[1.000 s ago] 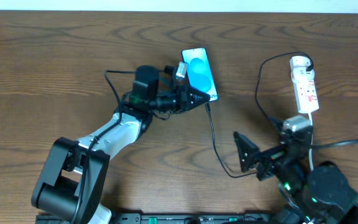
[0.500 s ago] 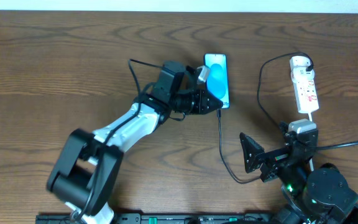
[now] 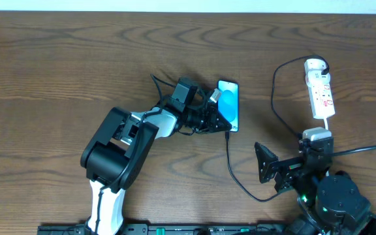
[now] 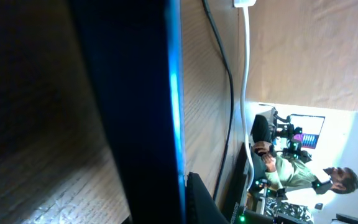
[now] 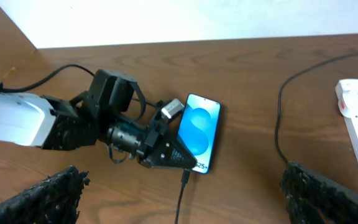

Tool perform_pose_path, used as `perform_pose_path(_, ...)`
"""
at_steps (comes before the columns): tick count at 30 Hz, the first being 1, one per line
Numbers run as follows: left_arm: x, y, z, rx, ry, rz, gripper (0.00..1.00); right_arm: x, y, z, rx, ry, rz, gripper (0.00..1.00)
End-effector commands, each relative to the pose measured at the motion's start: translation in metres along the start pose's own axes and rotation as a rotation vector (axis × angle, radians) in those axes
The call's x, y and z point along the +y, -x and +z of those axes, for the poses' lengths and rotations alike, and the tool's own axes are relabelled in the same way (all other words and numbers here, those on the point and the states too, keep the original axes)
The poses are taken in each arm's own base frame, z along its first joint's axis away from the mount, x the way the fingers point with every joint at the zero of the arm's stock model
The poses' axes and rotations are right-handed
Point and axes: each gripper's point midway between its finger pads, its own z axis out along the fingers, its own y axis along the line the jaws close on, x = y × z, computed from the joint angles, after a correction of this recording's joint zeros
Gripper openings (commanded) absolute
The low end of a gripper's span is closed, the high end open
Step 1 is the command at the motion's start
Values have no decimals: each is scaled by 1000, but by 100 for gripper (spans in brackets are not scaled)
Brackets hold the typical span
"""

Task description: Plug charger to phone and switch on socket

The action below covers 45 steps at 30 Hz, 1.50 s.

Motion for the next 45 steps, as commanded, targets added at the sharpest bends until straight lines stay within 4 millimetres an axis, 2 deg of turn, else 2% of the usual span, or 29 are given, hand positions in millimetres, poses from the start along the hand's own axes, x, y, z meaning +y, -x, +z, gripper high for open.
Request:
perform_pose_path(1,-1,5,0,14,-36,31,7,-4,4,-1,-9,-24,21,99)
perform_pose_path(15,9,6,2,1,-7,13,8,-1,-5,13,46,-45,24,99)
perform_pose_path(17,9,6,2,1,-7,13,15,-1,-5,14,50,-49,22,99)
perform_pose_path(19,12,8,2,-11,13,8,17,-1,-6,15,53,-53,20,99)
perform_pose_path(20,19,10,2,-29,48,-3,27,-1,-7,17,58,-55,18,99)
perform_pose_path(25,29,8,1,-30,93,-40,31,-1,-10,19,73,-61,18,99)
perform_pose_path(30,43,3,0,-32,159,-90,46,0,-6,20,61,-57,25,99)
perform_pose_path(39,81,-12,-11,-32,360,-168,55,-1,-11,21,79,-65,20,99)
perform_pose_path(45,90,-15,-14,-31,409,-176,64,-1,-12,23,88,-68,17,99)
